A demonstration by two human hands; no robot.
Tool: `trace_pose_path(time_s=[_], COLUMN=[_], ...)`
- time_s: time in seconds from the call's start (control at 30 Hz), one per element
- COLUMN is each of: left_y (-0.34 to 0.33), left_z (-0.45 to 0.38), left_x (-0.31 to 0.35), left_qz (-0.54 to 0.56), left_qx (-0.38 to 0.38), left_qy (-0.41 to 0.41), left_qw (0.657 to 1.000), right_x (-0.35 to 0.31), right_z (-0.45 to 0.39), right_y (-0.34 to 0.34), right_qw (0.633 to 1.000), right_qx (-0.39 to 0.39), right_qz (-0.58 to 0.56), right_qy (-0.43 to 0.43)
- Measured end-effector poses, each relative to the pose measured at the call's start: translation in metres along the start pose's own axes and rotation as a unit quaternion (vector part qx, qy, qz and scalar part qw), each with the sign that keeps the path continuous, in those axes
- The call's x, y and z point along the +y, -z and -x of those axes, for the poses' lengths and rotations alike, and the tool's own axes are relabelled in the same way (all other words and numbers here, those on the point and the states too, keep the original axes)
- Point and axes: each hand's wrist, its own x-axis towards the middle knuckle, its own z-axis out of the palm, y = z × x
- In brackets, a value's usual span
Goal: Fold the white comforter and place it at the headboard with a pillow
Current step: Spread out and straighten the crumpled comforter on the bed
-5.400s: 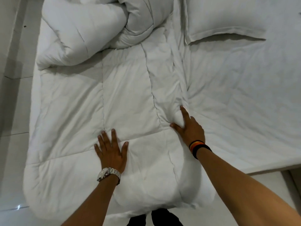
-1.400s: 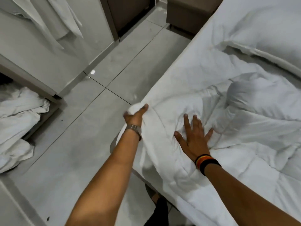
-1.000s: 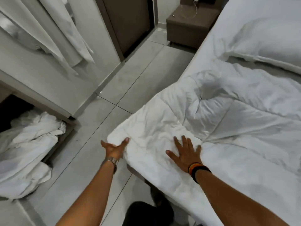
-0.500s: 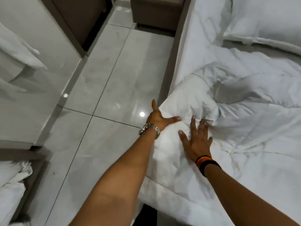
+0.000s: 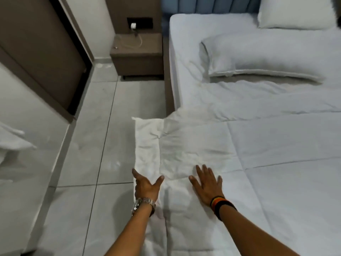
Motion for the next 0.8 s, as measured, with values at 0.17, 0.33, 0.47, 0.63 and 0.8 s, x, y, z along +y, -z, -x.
trace_pose_path(time_s=[0.17, 0.33, 0.47, 0.63, 0.8], left_y=[0.009, -0.04, -0.107, -0.155, -0.158], left_z=[-0.049, -0.153, -0.228, -0.272, -0.284], left_x=[0.062, 0.159, 0.231, 0.275, 0.29], left_qz=[-0.065, -0.094, -0.174, -0.326, -0.368], left_qx=[-0.034, -0.132, -0.205, -0.284, -0.317], left_qy=[-0.113, -0.21, -0.289, -0.334, -0.382], left_qw=[0.991, 0.964, 0.919, 0.838, 0.786], right_x=[-0.006, -0.017, -0.039, -0.065, -0.082], right_z=[0.004, -0.05, -0.098, -0.127, -0.127], right_y=[0.01, 0.015, 0.001, 0.006, 0.019], right_qw=[0.992, 0.977, 0.96, 0.931, 0.91], right_qx=[0.088, 0.142, 0.134, 0.154, 0.192], right_qz=[-0.048, -0.09, -0.081, -0.132, -0.179], right_qy=[-0.071, -0.131, -0.232, -0.305, -0.32])
